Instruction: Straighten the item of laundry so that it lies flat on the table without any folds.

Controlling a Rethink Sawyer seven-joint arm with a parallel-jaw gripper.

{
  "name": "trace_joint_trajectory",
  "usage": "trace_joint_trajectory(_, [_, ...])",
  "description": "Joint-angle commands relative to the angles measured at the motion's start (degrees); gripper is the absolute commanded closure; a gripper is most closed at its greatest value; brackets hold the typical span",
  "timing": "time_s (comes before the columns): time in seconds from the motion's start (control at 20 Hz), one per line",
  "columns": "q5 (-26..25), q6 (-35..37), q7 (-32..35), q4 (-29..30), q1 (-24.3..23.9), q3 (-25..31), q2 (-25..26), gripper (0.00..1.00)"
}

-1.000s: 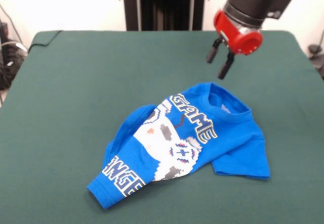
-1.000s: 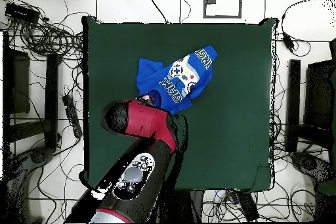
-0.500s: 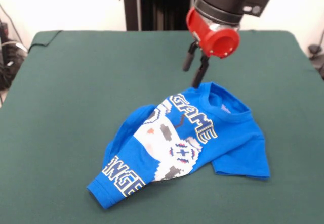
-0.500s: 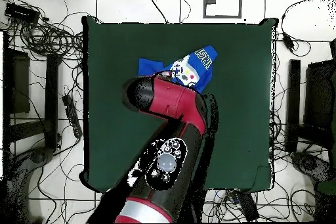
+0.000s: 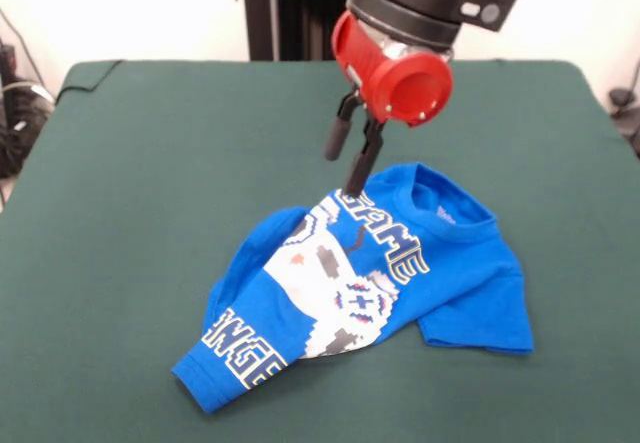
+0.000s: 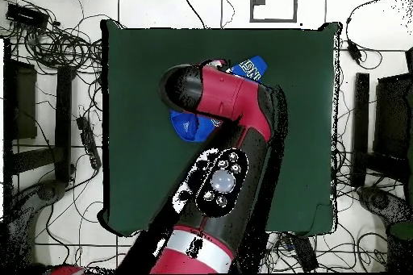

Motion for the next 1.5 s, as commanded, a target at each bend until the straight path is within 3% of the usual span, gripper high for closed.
trace_joint_trajectory(0.05, [-3.80,7.34,-0.85,-5.00,-1.24,4.47,7.35,0.00])
trace_joint_trajectory(1.0, [-7.54,-1.06,-4.66,-5.56,-6.65,11.16,10.48,0.00])
trace_joint_trajectory(1.5, [-7.64,-0.25,-4.49,-3.69,-6.55,12.73,10.24,0.00])
